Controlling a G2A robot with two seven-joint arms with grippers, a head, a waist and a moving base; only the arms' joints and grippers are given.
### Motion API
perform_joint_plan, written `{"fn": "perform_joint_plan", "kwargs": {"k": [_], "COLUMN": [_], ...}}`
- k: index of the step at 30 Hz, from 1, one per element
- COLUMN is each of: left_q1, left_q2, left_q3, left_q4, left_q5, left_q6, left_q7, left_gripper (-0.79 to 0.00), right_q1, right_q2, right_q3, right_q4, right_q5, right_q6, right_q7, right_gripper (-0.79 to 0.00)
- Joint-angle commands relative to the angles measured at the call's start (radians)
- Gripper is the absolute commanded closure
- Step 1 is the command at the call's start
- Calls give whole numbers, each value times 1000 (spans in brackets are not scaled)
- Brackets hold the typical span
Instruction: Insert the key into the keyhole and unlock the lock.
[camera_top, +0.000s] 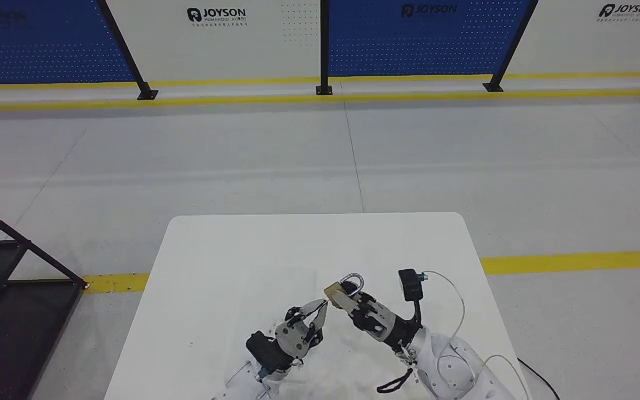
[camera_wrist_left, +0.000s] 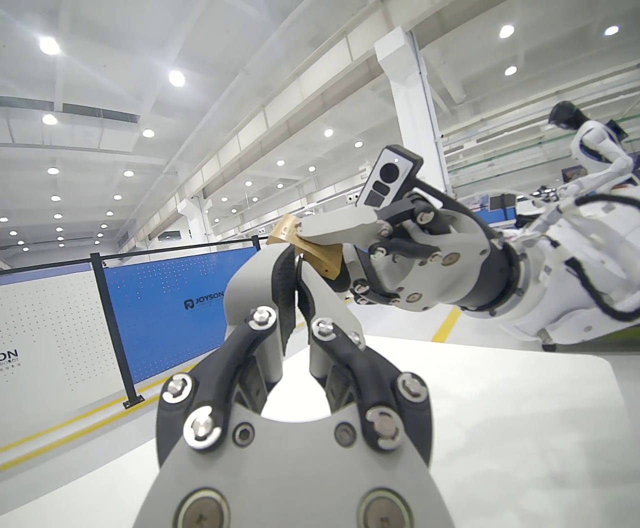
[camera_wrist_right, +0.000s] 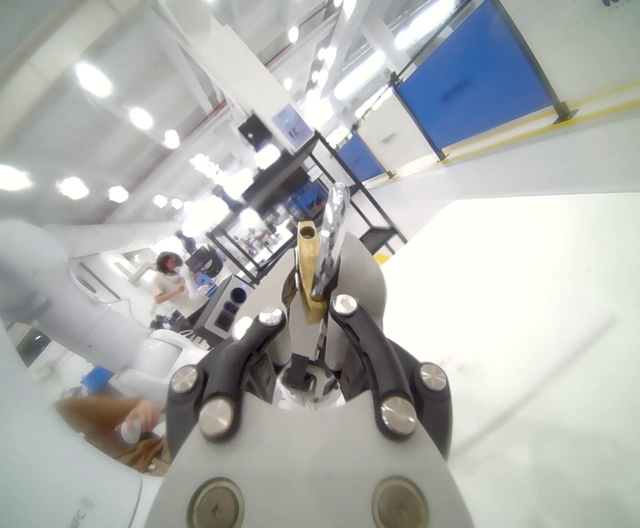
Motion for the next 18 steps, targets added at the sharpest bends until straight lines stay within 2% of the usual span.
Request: {"fn": "perform_joint_plan", "kwargs": {"k": [1, 6, 10, 15, 18], "left_q1": [2, 23, 83, 236, 334], "left_q2": [0, 8, 33, 85, 110], "left_q3": [2, -6, -72, -268, -412], "left_q4": [-3, -22, -80, -210, -283], "left_q5": [-25, -83, -126, -195, -236], "left_q6": [-17, -119, -217, -336, -358], "left_q7": [-4, -46, -103, -177, -195], "left_gripper": [-785, -785, -785, -785, -785], "right_q1": [1, 7, 23, 101, 165], "right_q2": [0, 1, -2, -15, -33], "right_q3": [1, 5, 2, -69, -159], "right_q4": [1, 11, 29, 80, 123], "right_q5": [0, 9, -4, -125, -202], "right_q6": [2, 10, 59, 252, 352], "right_q7": [-2, -8, -11, 85, 170], "right_gripper": [0, 0, 0, 0, 0]}}
